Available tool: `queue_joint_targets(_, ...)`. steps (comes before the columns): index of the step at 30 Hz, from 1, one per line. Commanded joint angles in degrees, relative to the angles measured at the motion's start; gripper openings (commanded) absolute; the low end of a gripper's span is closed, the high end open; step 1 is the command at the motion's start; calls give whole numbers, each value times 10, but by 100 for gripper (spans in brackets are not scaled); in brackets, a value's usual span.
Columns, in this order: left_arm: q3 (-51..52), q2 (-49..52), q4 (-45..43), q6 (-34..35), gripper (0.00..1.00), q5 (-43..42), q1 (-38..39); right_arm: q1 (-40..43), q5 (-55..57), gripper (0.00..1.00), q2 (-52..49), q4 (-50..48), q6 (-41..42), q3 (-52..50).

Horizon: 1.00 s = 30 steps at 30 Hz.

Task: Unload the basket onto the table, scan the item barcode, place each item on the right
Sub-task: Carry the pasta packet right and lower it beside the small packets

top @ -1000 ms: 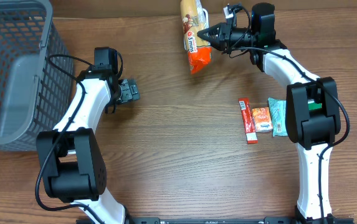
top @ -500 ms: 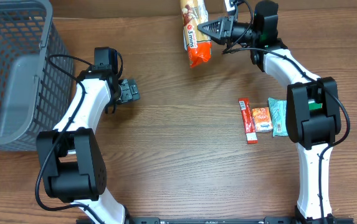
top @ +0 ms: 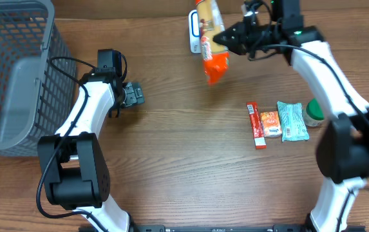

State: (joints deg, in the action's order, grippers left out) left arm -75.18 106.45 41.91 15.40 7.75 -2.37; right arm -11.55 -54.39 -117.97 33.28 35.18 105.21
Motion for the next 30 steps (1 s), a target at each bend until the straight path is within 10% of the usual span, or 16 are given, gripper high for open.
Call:
queue_joint_targets(1, -10, -8, -2, -6, 100, 5, -2, -10, 85, 4, 137, 134, -261, 19)
queue_joint_targets(11, -10, -8, -2, -6, 100, 5, -2, -21, 201, 4, 169, 455, -440, -19)
queue_joint_targets(30, -10, -8, -2, -6, 100, 5, -2, -128, 535, 4, 169, 209, -167, -350)
